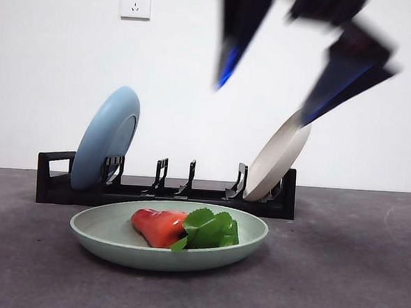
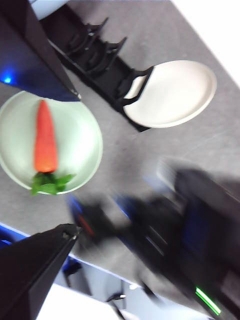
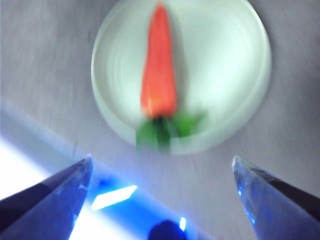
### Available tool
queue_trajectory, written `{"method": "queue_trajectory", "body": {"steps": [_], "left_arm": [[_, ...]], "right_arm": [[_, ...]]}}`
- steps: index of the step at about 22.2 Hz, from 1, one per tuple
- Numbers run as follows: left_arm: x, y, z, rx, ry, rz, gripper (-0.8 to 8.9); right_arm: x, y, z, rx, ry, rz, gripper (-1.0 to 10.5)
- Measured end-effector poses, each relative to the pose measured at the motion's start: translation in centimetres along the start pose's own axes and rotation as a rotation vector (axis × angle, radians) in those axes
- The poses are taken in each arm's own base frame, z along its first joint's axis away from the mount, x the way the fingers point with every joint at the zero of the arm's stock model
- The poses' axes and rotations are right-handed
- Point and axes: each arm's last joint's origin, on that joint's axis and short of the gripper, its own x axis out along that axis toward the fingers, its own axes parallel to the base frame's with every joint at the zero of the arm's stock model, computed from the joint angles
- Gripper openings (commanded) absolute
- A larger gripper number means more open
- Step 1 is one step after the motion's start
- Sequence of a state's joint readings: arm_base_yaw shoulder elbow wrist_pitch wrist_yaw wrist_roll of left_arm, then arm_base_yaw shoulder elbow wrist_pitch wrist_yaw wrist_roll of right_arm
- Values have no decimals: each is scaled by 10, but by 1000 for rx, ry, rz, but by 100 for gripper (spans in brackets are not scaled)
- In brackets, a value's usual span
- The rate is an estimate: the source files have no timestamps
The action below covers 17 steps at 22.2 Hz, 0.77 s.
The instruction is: Take the green plate from the plate rack,put the plate on the table,take the carrot from the table,put the carrot in the plate
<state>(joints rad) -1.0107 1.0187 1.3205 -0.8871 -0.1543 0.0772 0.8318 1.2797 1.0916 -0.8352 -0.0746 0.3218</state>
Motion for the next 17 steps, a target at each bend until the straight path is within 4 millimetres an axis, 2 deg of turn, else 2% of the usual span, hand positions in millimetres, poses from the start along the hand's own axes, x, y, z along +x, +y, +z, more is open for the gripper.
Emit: {"method": "queue_trajectory", "body": {"steps": [1, 6, 8, 10, 12, 13, 17], "left_arm": [[0, 0, -1, 2, 15, -1, 408], [0, -1, -6, -14, 66, -6, 404], [0, -1, -8, -25, 86, -9, 391], [-1, -1, -11, -38, 110, -10, 248], [-1, -1, -13, -49, 131, -11, 27], [-1, -1, -14, -55, 139, -11, -16], [-1, -1, -14, -70, 141, -10, -8]], "right_arm": [[-17, -1, -9, -4, 3, 1, 469], [-62, -6, -36, -8, -23, 15, 454], [-73, -7, -43, -9, -40, 20, 353], [-83, -9, -51, -10, -53, 25, 168], [-90, -10, -56, -11, -62, 28, 8], [-93, -11, -58, -13, -69, 30, -17], [-99, -12, -62, -29, -96, 38, -12]]}}
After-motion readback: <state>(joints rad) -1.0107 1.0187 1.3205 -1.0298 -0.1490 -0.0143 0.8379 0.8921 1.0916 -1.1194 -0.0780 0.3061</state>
